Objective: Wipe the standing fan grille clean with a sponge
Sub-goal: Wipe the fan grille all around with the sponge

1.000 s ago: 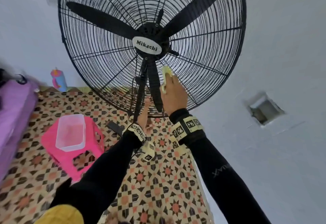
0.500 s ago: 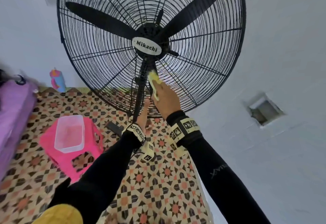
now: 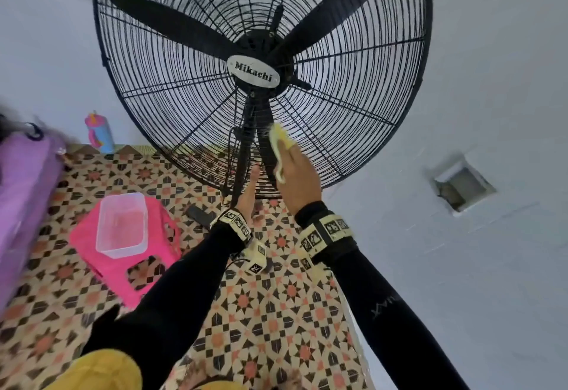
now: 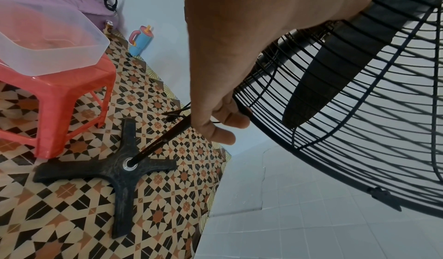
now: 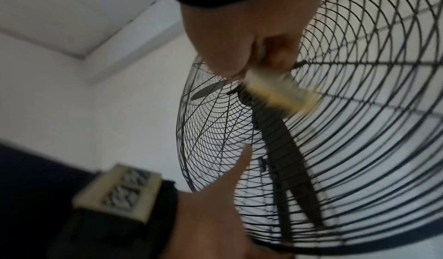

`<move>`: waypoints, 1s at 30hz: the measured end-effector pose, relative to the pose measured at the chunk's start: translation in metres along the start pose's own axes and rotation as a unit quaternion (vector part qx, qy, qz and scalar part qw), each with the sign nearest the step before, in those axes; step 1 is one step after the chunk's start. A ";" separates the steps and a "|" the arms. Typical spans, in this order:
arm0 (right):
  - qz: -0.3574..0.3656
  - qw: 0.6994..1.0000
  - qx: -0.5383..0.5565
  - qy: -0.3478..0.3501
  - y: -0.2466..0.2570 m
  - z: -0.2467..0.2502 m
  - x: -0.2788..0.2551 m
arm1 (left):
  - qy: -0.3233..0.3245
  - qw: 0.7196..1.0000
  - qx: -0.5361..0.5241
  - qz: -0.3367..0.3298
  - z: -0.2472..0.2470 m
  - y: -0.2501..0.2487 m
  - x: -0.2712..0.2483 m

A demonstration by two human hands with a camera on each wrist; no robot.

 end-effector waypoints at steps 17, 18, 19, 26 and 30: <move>0.006 0.994 0.102 0.048 -0.012 -0.005 -0.021 | 0.033 0.999 0.037 0.007 0.000 0.011 0.026; -0.025 0.996 0.083 0.003 -0.015 0.001 -0.023 | 0.034 0.999 0.037 0.009 0.001 0.010 0.024; -0.066 0.996 0.053 -0.026 -0.018 0.004 -0.023 | 0.029 0.999 0.036 0.001 0.003 0.008 0.022; -0.069 0.997 0.008 0.032 -0.006 -0.024 -0.024 | 0.044 0.999 0.014 -0.011 0.000 0.002 0.009; -0.004 0.998 0.046 0.038 0.001 -0.016 -0.024 | 0.057 0.998 -0.003 -0.001 0.000 0.005 0.011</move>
Point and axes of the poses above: each hand's wrist, its own x-axis towards the middle knuckle, its own z-axis out of the back of the hand, y = z × x, the point moved 3 cm from there along x, towards the middle knuckle, and after that the axes turned 2 degrees about -x, right-handed, at the moved point
